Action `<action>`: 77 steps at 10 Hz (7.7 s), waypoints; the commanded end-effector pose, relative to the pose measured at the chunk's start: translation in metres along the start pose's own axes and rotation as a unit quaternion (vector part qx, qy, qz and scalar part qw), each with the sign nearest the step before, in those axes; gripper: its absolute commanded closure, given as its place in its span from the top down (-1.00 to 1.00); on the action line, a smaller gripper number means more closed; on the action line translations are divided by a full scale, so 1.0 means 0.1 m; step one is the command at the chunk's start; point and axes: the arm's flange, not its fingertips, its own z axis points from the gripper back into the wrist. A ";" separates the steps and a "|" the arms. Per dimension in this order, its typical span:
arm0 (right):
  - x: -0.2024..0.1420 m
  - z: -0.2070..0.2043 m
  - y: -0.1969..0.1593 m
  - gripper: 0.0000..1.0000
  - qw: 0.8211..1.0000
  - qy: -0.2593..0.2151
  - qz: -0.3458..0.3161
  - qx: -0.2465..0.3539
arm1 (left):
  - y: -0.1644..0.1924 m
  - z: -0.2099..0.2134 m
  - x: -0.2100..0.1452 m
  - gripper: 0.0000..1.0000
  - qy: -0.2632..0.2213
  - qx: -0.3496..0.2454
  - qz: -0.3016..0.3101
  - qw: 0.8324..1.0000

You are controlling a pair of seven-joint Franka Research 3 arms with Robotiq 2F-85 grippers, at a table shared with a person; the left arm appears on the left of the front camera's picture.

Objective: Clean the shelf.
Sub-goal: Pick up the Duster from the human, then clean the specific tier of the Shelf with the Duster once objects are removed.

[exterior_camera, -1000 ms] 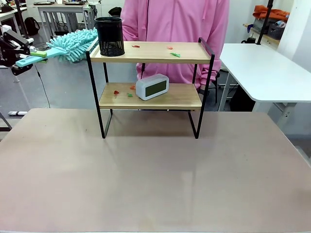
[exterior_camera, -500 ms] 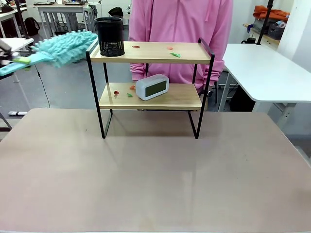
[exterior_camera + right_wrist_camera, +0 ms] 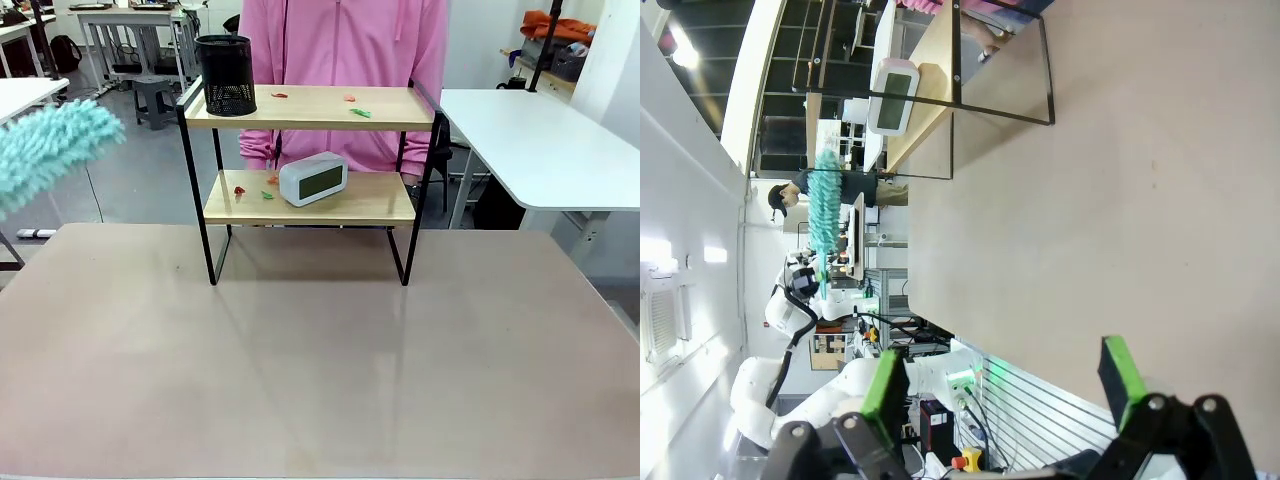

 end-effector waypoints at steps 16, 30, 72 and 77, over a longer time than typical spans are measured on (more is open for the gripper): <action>0.02 -0.02 0.01 1.00 1.000 -0.008 0.013 0.012 | 0.12 -0.07 -0.34 -1.00 0.018 0.010 0.013 1.000; 0.02 -0.02 0.01 1.00 1.000 -0.008 0.013 0.012 | -2.38 -0.19 0.38 -0.74 -0.010 0.124 0.018 0.992; 0.02 -0.02 0.01 1.00 1.000 -0.008 0.013 0.012 | -3.44 -3.10 0.87 -0.74 0.284 0.247 -0.292 0.879; 0.02 -0.02 0.01 1.00 1.000 -0.008 0.013 0.012 | -3.48 -2.31 0.73 -0.74 0.415 0.106 -0.306 0.850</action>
